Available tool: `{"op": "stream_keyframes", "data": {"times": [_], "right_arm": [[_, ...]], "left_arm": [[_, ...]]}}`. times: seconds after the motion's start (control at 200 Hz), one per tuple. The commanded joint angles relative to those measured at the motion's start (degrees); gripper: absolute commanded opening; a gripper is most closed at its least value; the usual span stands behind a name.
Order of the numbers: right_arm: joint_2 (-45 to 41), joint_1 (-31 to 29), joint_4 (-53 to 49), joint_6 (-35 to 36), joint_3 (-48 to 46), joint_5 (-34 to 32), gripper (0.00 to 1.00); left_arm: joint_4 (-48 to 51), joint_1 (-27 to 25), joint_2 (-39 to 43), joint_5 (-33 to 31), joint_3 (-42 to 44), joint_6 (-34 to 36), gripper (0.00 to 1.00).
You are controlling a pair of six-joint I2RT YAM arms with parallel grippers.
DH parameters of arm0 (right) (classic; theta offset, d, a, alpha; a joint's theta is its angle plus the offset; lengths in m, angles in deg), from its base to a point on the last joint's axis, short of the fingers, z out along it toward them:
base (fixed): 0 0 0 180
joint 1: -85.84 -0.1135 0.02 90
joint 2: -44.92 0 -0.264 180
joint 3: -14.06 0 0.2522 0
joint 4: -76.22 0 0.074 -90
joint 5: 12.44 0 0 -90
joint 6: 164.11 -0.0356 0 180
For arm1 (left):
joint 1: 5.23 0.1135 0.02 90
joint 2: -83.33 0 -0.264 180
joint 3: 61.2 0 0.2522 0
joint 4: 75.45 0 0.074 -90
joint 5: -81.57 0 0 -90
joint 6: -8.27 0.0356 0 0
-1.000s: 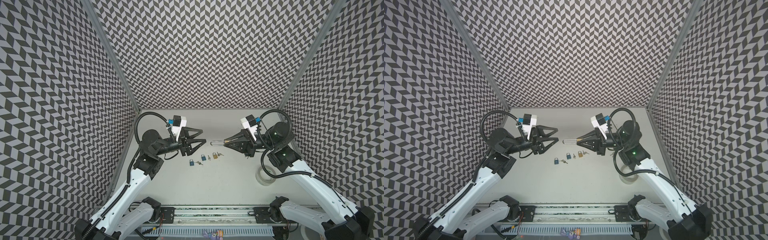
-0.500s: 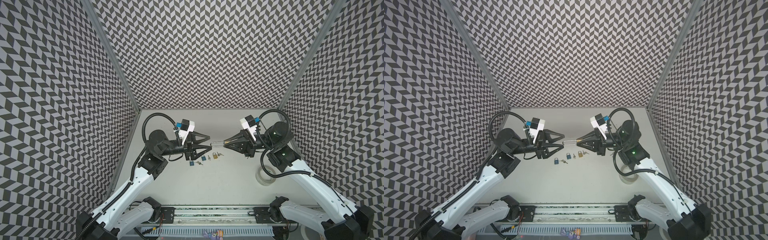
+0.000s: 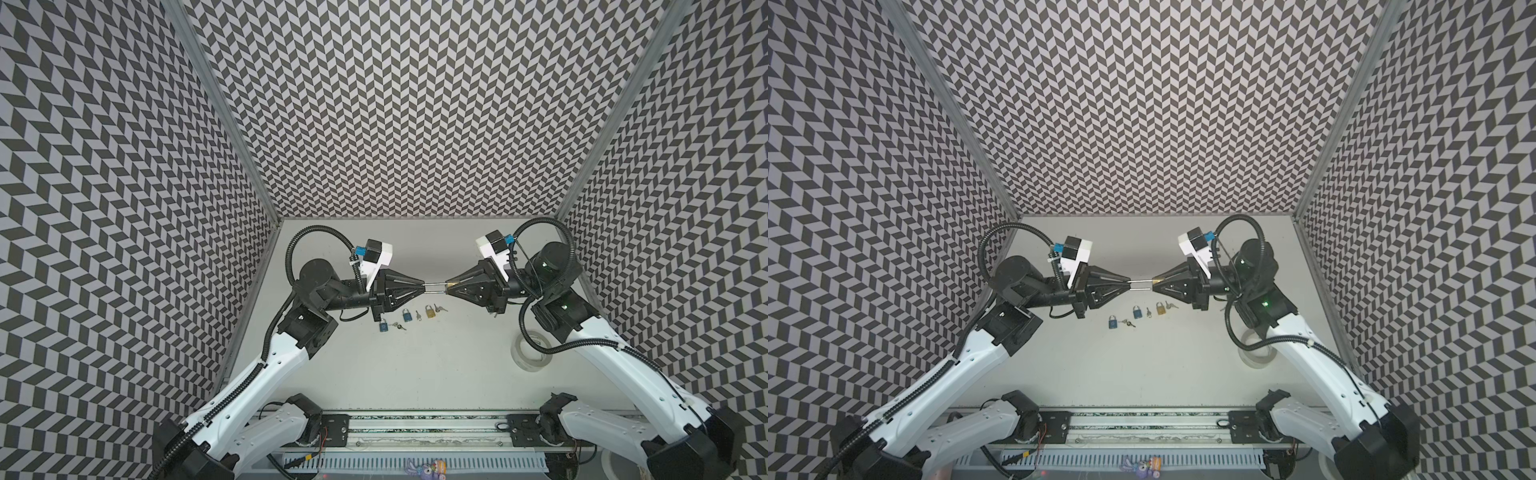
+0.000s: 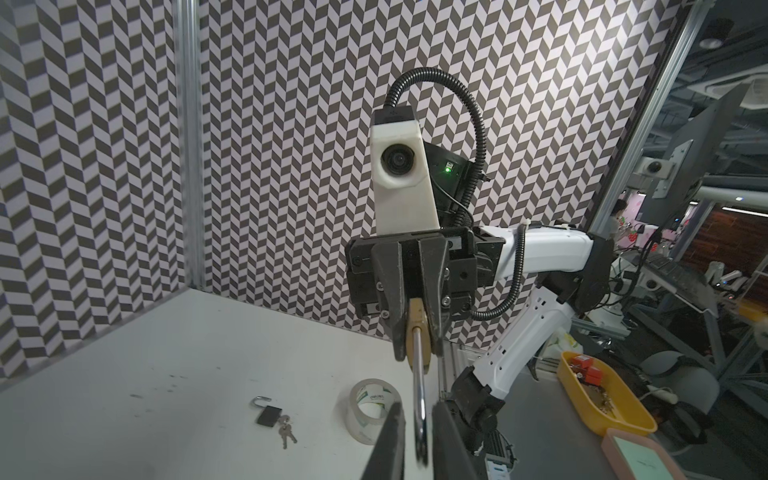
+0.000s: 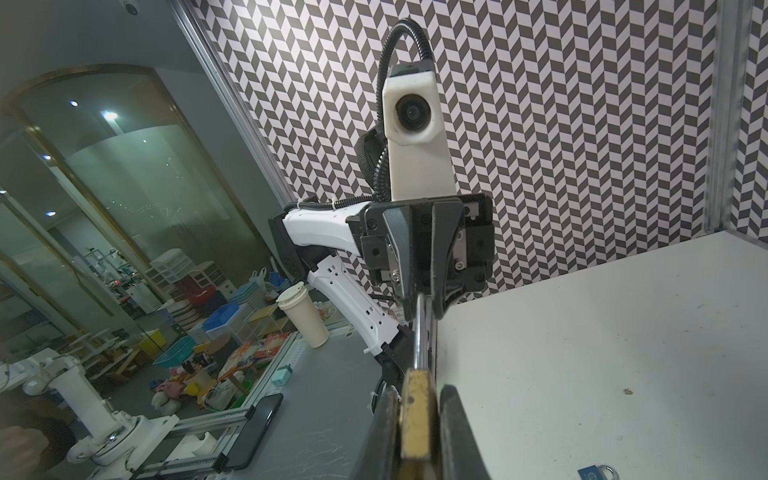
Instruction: Lock with the key
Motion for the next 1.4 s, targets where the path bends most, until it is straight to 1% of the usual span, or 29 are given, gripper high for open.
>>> {"op": "stream_keyframes", "data": {"times": [0.0, 0.07, 0.26, 0.396, 0.526, 0.711, 1.011, 1.117, 1.207, 1.277, 1.397], "right_arm": [[-0.6, 0.1, 1.2, 1.1, 1.0, -1.1, 0.0], [-0.6, 0.0, 0.1, 2.1, 1.2, -1.6, 0.0], [-0.7, 0.0, -0.8, 3.2, 1.4, -1.9, 0.0], [-0.2, 0.0, -1.9, 4.5, 1.7, -2.3, 0.0], [0.3, -0.2, -1.9, 4.7, 1.9, -2.1, 0.0], [0.2, -0.4, -1.9, 4.7, 2.1, -2.1, 0.0], [0.2, -0.8, -2.0, 5.1, 1.5, -2.0, 0.0], [-0.1, -0.9, -2.1, 5.4, 1.4, -2.2, 0.0], [-0.6, -0.8, -2.2, 5.5, 1.3, -2.6, 0.0], [-1.4, -0.7, -2.4, 5.8, 1.0, -3.5, 0.0], [-2.5, -0.7, -2.1, 5.9, 0.6, -4.2, 0.0]], "left_arm": [[-0.6, -0.5, -0.1, 0.5, -1.3, 0.7, 0.08], [-0.6, -0.5, -0.1, 0.6, -1.3, 0.6, 0.0], [-0.7, -0.6, 0.1, 0.7, -1.4, 0.5, 0.0], [-1.6, -1.1, -0.6, 2.0, -1.6, -0.2, 0.0], [-2.1, -3.3, -1.8, 2.2, -2.0, 0.1, 0.0], [-3.1, -8.0, -4.1, 1.1, -2.4, 0.7, 0.0], [-4.1, -11.2, -6.4, -0.1, -3.1, 0.9, 0.0], [-3.2, -11.3, -6.0, -1.3, -2.8, 1.7, 0.0], [-0.1, -11.0, -4.6, -4.4, -3.1, 3.6, 0.0], [1.1, -9.8, -3.2, -5.8, -2.9, 4.1, 0.0], [0.8, -7.3, -1.5, -5.3, -2.2, 3.2, 0.0]]}}
